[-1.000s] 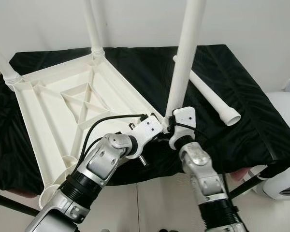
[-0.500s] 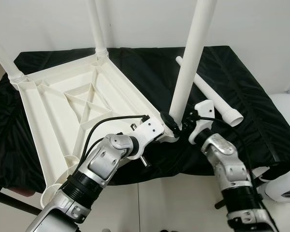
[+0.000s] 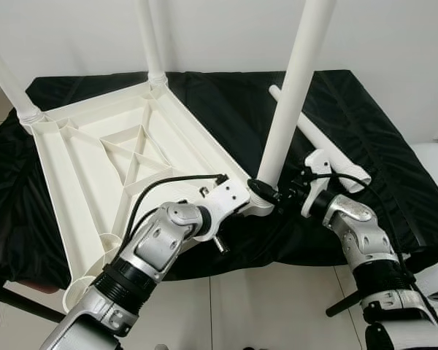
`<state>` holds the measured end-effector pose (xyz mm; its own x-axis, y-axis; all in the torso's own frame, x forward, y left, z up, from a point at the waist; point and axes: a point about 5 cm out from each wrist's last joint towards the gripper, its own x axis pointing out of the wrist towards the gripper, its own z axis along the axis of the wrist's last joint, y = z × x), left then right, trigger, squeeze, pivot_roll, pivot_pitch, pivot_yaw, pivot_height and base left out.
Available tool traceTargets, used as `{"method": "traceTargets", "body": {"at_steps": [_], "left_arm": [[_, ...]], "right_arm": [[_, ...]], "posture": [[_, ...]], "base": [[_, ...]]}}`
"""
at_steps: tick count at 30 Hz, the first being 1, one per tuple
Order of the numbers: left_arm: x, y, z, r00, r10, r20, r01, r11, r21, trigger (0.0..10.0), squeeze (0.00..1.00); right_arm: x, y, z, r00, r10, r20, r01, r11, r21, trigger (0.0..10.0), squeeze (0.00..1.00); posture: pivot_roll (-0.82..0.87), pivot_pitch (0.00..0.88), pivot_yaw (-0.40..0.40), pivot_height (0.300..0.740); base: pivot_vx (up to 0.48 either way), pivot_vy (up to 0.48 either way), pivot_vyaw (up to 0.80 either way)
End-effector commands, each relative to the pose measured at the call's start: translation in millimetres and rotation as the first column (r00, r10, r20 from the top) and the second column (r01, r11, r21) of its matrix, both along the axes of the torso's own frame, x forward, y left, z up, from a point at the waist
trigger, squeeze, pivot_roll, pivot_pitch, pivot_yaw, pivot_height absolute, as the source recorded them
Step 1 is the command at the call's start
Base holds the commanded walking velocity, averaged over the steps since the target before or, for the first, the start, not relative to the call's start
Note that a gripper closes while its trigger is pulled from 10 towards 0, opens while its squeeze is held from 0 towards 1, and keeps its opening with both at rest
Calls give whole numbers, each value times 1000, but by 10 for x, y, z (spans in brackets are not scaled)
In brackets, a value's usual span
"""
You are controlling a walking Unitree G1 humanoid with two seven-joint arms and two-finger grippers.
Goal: Building children table
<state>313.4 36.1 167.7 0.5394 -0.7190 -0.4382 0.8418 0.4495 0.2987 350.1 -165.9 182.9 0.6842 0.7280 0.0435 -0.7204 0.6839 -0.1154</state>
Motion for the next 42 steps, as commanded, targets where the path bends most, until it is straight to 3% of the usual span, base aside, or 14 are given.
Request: {"method": "traceTargets", "body": {"at_steps": [1, 3, 4, 7, 8, 22, 23, 24, 25, 42], "left_arm": [[-33, 13, -133, 1000, 3, -29, -1, 999, 46, 10000, 0], [-34, 13, -133, 1000, 3, -30, -1, 999, 45, 10000, 0], [-36, 10, -133, 1000, 2, -30, 0, 999, 45, 10000, 0], [-38, 8, -133, 1000, 0, -30, 1, 999, 45, 10000, 0], [-38, 6, -133, 1000, -1, -30, 2, 999, 46, 10000, 0], [-30, 8, -126, 1000, 2, -28, -1, 999, 45, 10000, 0], [-31, 8, -127, 1000, 2, -29, -1, 999, 45, 10000, 0], [-31, 8, -127, 1000, 2, -29, -1, 999, 45, 10000, 0], [-29, 11, -127, 1000, 4, -29, -2, 999, 45, 10000, 0], [-30, 7, -122, 1000, 6, -25, -5, 999, 44, 10000, 0]], "right_arm": [[11, -56, -2, 1000, 7, -4, -7, 1000, -7, 10000, 0], [30, -71, 0, 1000, 18, -2, -18, 1000, -20, 10000, 0], [34, -74, 3, 1000, 23, -2, -23, 1000, -21, 4353, 0], [44, -80, 6, 999, 34, -2, -34, 999, -20, 4353, 0], [44, -79, 6, 999, 42, -5, -42, 999, -15, 0, 0], [-12, -25, -14, 998, 54, 17, -54, 998, 17, 0, 0], [-19, -20, -19, 999, 49, 21, -49, 999, 23, 863, 0], [-19, -20, -19, 999, 49, 21, -49, 999, 23, 863, 0], [-38, 4, -29, 999, 32, 26, -33, 999, 33, 10000, 0], [-247, 364, 22, 990, -104, 99, 86, 981, 172, 10000, 0]], "posture": [[-83, 120, 38, 740], [-83, 118, 38, 740], [-83, 119, 37, 740], [-83, 119, 37, 740], [-85, 120, 38, 740], [-88, 121, 40, 740], [-88, 121, 40, 740], [-88, 121, 40, 740], [-89, 121, 37, 740], [-89, 107, 29, 740]], "base": [[0, 0, 0], [0, 0, 0], [0, 0, 0], [0, 0, 0], [0, 0, 0], [0, 0, 0], [0, 0, 0], [0, 0, 0], [0, 0, 0], [0, 0, 0]]}}
